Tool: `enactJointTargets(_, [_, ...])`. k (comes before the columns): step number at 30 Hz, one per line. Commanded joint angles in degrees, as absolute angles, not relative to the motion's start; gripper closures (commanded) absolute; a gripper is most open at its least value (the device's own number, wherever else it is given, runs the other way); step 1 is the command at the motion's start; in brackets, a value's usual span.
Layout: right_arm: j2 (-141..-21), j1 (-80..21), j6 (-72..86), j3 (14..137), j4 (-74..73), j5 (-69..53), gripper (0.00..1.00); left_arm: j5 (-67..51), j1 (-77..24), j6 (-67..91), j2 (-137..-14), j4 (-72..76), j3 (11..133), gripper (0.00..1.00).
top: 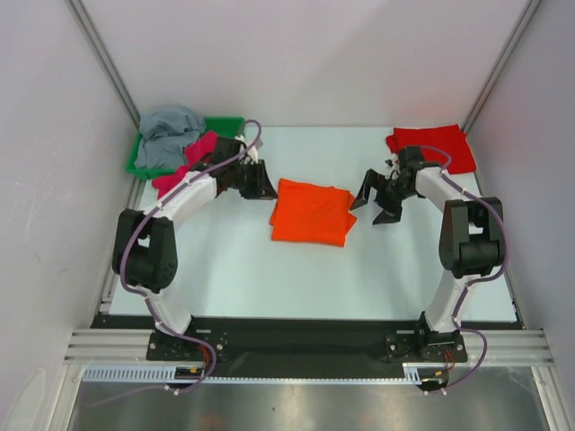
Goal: Fold and stack the t-shirts
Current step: Fold the tshirt
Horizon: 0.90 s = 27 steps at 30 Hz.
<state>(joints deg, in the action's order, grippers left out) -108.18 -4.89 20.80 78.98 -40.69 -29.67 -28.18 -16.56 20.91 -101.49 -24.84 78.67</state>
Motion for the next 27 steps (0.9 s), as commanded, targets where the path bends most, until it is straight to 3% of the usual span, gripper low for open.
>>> enactJointTargets(1, [-105.29,-4.66,20.31,74.27,-35.07,-35.15,0.0,-28.39,-19.86,20.82,-100.98,-24.0,74.71,0.72])
enactJointTargets(12, [-109.51,-4.48,21.18,70.58,-24.71,-40.52,0.04,-27.34,-22.15,22.41,-108.72,-25.66,79.98,0.73])
enactJointTargets(27, [-114.26,-3.25,24.16,69.18,-19.95,-42.54,0.22,-23.55,-22.15,21.53,-113.99,-27.6,81.12,0.74])
